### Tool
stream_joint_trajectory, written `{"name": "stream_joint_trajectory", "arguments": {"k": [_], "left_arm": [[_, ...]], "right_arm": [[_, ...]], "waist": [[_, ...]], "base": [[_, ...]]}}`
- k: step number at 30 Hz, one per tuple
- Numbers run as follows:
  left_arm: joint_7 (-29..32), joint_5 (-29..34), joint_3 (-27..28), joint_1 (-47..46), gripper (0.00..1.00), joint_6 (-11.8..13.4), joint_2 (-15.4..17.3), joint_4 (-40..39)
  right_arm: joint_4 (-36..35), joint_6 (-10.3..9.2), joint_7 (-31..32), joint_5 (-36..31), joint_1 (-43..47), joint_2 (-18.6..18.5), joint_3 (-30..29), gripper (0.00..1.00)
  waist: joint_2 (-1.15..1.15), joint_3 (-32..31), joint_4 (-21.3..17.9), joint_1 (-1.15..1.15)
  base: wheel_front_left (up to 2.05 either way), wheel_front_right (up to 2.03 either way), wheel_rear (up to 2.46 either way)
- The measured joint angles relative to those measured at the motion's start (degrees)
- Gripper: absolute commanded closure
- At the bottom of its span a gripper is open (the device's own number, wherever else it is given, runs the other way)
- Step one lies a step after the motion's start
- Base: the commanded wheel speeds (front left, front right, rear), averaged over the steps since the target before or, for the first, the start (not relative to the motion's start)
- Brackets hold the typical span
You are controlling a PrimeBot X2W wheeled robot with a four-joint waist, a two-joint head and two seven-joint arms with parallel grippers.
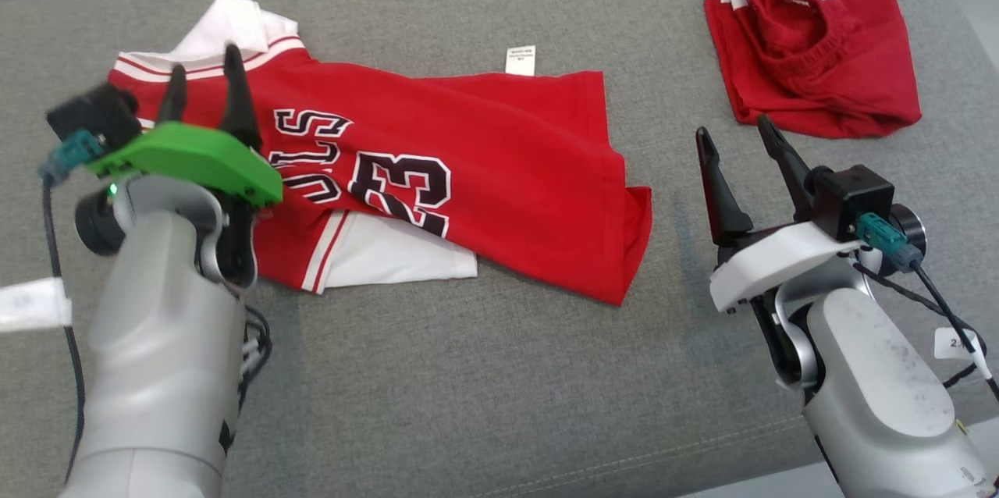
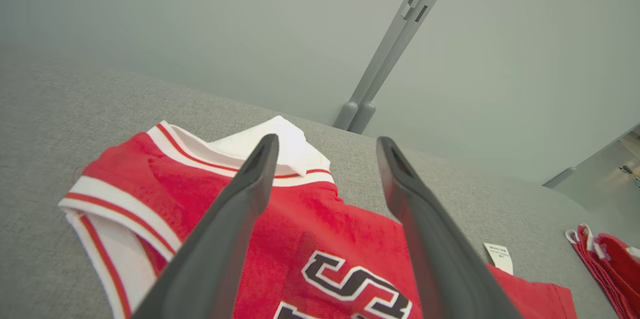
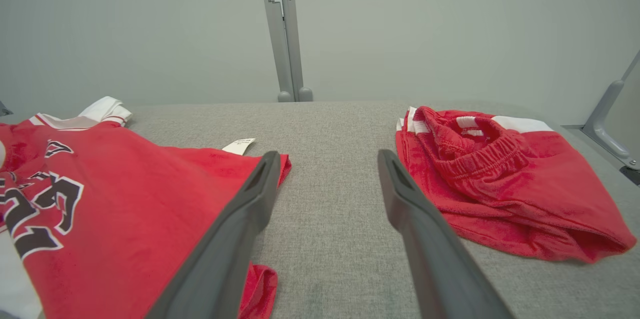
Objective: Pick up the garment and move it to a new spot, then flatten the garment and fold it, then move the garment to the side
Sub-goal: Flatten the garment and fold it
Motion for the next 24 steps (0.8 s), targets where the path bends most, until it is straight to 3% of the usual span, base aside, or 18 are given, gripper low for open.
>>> {"name": "stream_joint_trajectory", "arguments": {"k": [3, 7, 9, 15, 24], "left_arm": [[0.0, -1.5, -1.8, 5.7, 0.0, -2.5, -0.2, 1.2], [0.4, -4.1, -4.4, 11.7, 0.0, -3.5, 0.2, 2.2], [1.9, -8.5, -7.3, 13.8, 0.0, -4.3, 0.8, 1.7], [4.0, -15.2, -15.8, 18.3, 0.0, -4.3, 1.0, -2.4], [6.8, -23.5, -26.8, 23.8, 0.0, -4.3, 1.3, -11.3]], "right_arm": [[1.0, -0.42, -0.1, 0.5, 2.1, 0.0, -0.3, 0.0], [1.7, -0.41, -0.1, 0.9, 3.6, 0.3, 0.2, 0.0], [1.9, -0.31, -0.1, 0.9, 4.0, 0.6, 1.1, 0.0], [2.2, 0.14, -0.1, 0.9, 4.2, 1.0, 2.1, 0.0], [2.3, 0.26, -0.1, 0.9, 4.5, 1.0, 2.6, 0.0]], "waist": [[0.0, -2.0, 1.5, 0.0], [0.0, -4.7, 3.0, 0.0], [0.0, -6.0, 3.5, 0.0], [0.0, -8.6, 3.7, 0.0], [0.0, -10.0, 0.6, 0.0]], "base": [[0.0, 0.0, 0.0], [0.0, 0.0, 0.0], [0.0, 0.0, 0.0], [0.0, 0.0, 0.0], [0.0, 0.0, 0.0]]}}
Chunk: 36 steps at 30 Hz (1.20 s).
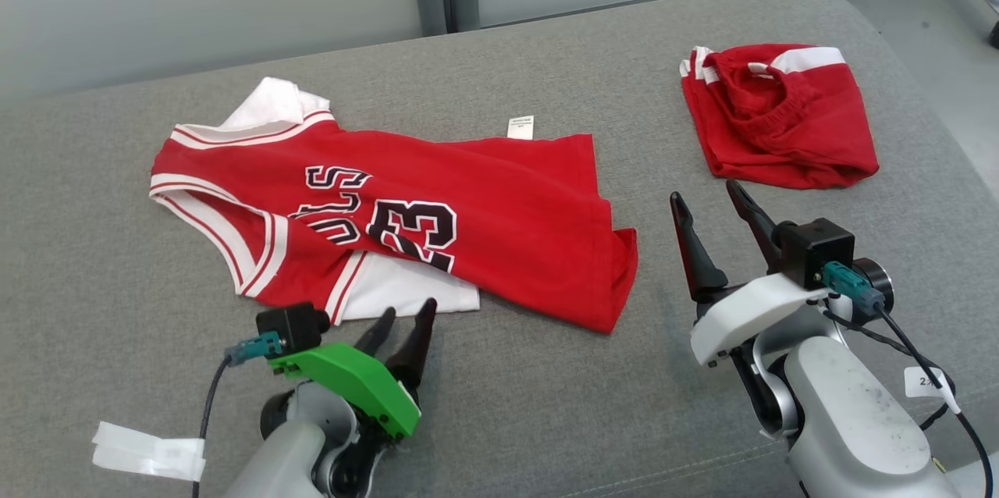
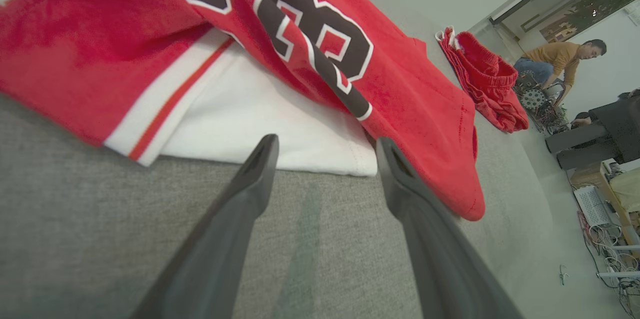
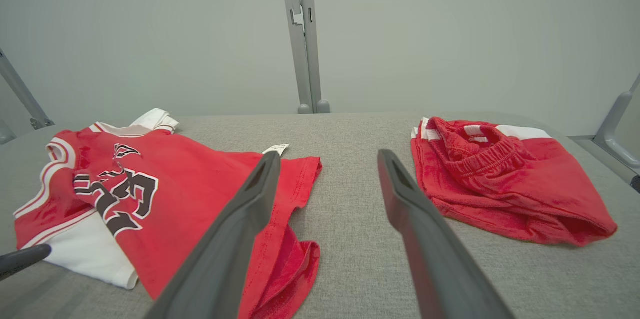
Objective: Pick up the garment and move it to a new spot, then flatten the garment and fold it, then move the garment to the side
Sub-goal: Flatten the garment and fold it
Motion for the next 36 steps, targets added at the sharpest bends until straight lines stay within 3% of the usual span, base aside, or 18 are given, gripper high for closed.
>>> {"name": "stream_joint_trajectory", "arguments": {"k": [4, 9, 19, 26, 28, 30, 31, 32, 36], "left_arm": [[1.8, -5.5, -3.1, 3.1, 0.0, 0.5, 0.1, -2.7], [3.2, -12.5, -4.5, 5.0, 0.0, 4.7, 0.4, -5.1], [2.0, -19.5, -5.8, 3.8, 0.0, 12.1, 0.8, -8.9], [-0.4, -22.8, -5.9, 0.9, 0.03, 13.2, 0.7, -9.3], [-1.3, -22.9, -6.0, 0.2, 0.51, 13.7, 0.8, -8.5], [-2.1, -22.5, -6.5, -0.4, 0.72, 13.8, 0.8, -7.9], [-2.4, -22.5, -6.8, -0.6, 0.95, 13.8, 0.8, -7.8], [-2.6, -22.5, -7.2, -0.8, 1.0, 13.8, 0.8, -7.5], [-3.0, -22.1, -9.2, -1.5, 1.0, 13.9, 0.8, -7.1]], "right_arm": [[0.0, 0.0, 0.0, 0.0, 0.3, 0.0, 0.1, 0.0], [-0.2, 0.0, 0.0, 0.0, 0.3, 0.2, 0.2, 0.0], [-0.9, -0.01, 0.0, 0.0, 0.2, 0.2, 0.0, 0.0], [-1.2, -0.08, 0.0, 0.0, 0.1, 0.1, -0.5, 0.0], [-1.2, -0.08, 0.0, 0.0, 0.0, -0.1, -0.6, 0.0], [-1.2, -0.09, 0.0, 0.0, -0.1, 0.0, -0.6, 0.0], [-1.3, -0.09, -0.1, 0.0, -0.2, 0.0, -0.7, 0.0], [-1.3, -0.19, -0.2, 0.0, -0.3, -0.1, -0.8, 0.0], [-1.5, -0.35, -0.4, 0.0, -0.4, -0.3, -1.7, 0.0]], "waist": [[0.0, -0.1, -1.4, 0.0], [0.0, 0.2, -3.1, 0.0], [0.0, 2.3, -5.8, 0.0], [0.0, 3.9, -6.8, 0.0], [0.0, 4.1, -6.9, 0.0], [0.0, 4.3, -7.0, 0.0], [0.0, 4.4, -7.0, 0.0], [0.0, 4.5, -7.0, 0.0], [0.0, 4.8, -6.7, 0.0]], "base": [[0.0, 0.0, 0.0], [0.0, 0.0, 0.0], [0.0, 0.0, 0.0], [0.0, 0.0, 0.0], [0.0, 0.0, 0.0], [0.0, 0.0, 0.0], [0.0, 0.0, 0.0], [0.0, 0.0, 0.0], [0.0, 0.0, 0.0]]}}
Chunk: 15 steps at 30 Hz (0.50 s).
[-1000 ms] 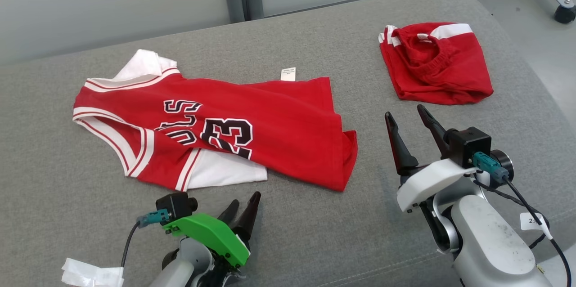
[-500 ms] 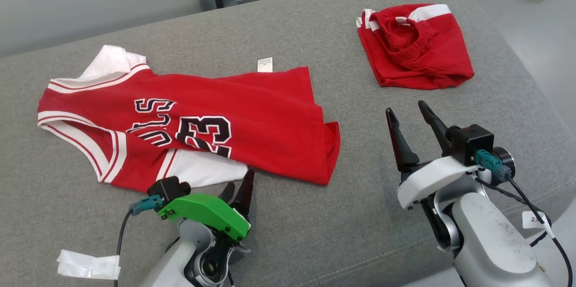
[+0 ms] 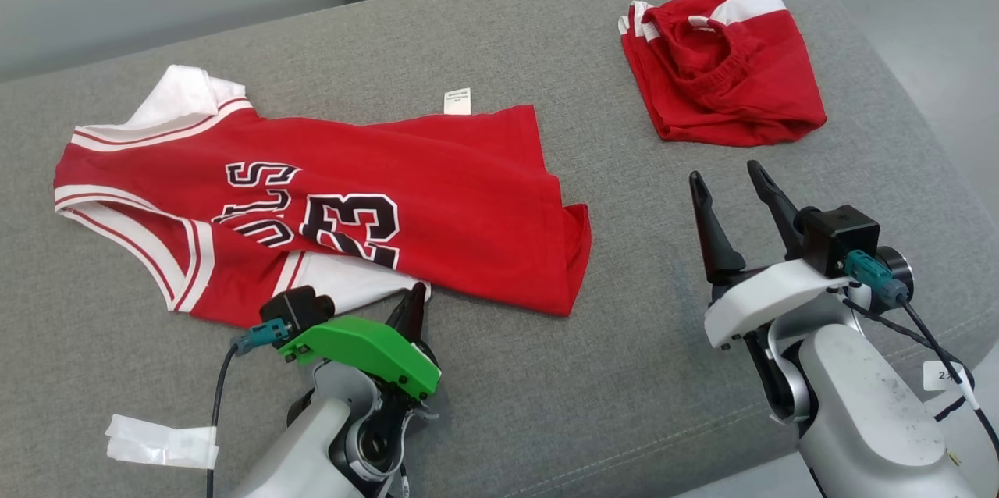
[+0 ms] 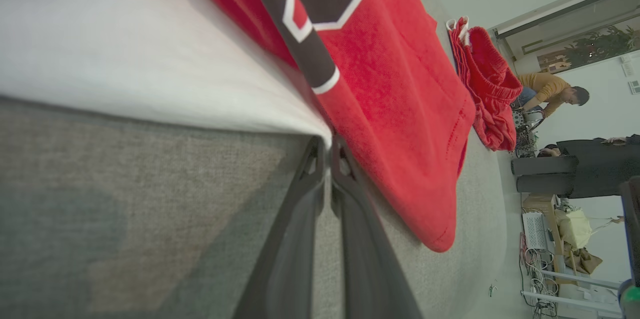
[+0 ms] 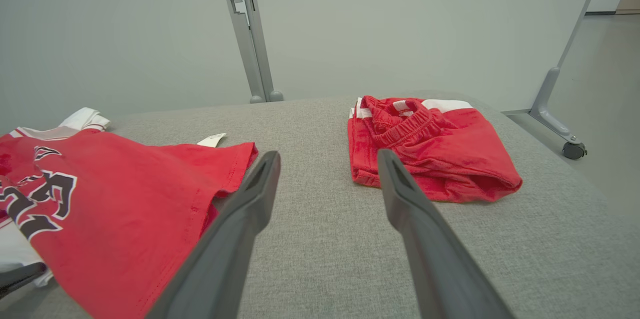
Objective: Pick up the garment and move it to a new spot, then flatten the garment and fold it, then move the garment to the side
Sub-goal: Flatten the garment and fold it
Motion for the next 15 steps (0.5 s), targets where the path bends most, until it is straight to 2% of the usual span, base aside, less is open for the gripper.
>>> {"name": "stream_joint_trajectory", "arguments": {"k": [11, 13, 15], "left_arm": [[-2.0, 0.3, -1.2, -0.2, 1.0, 0.1, 0.0, 1.2], [-2.4, 2.3, -1.6, -0.8, 1.0, 0.3, 0.0, 0.9], [-3.5, 7.3, -1.7, -2.4, 1.0, 0.3, 0.0, 0.0]], "right_arm": [[0.0, -0.32, -0.1, 0.0, 0.0, 0.0, 0.0, 0.0], [0.3, -0.23, -0.1, 0.1, 0.0, -0.3, 0.0, 0.0], [0.9, 0.69, 0.0, 0.2, 0.5, -1.2, 0.6, 0.0]], "waist": [[0.0, -0.2, 2.1, 0.0], [0.0, -0.2, 2.4, 0.0], [0.0, -0.4, 3.1, 0.0]], "base": [[0.0, 0.0, 0.0], [0.0, 0.0, 0.0], [0.0, 0.0, 0.0]]}}
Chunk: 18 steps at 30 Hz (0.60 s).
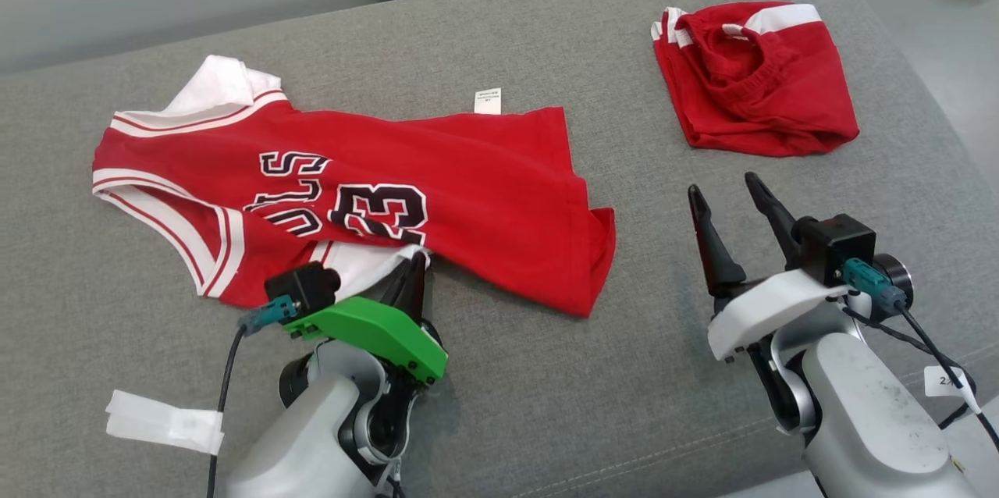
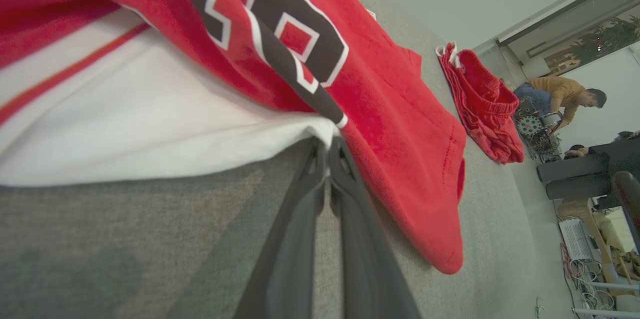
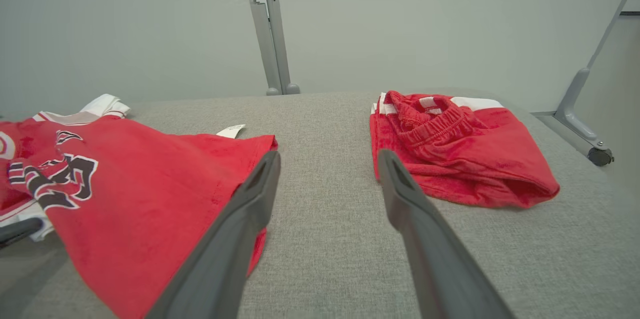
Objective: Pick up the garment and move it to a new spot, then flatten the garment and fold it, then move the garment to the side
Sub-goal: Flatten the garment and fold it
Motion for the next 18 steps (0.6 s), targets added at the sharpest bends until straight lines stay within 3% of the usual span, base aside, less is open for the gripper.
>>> {"name": "stream_joint_trajectory", "arguments": {"k": [6, 12, 18], "left_arm": [[-0.2, 6.6, 2.5, -0.6, 1.0, 0.0, 2.5, -4.7], [-0.2, 15.3, 9.9, -1.3, 1.0, 0.0, 4.4, -14.6], [-0.2, 20.6, 8.8, -2.3, 1.0, 0.0, 5.0, -21.2]], "right_arm": [[2.1, 0.71, 0.7, 0.0, 4.1, -1.5, 0.9, 0.0], [3.5, 2.03, 1.6, 0.4, 6.8, -1.1, 2.7, 0.0], [3.5, 3.22, 1.5, 0.4, 6.6, 0.6, 4.5, 0.0]], "waist": [[0.0, -0.4, 2.1, 0.0], [0.0, -1.3, 4.5, 0.0], [0.0, -2.8, 5.9, 0.0]], "base": [[0.0, 0.0, 0.0], [0.0, 0.0, 0.0], [0.0, 0.0, 0.0]]}}
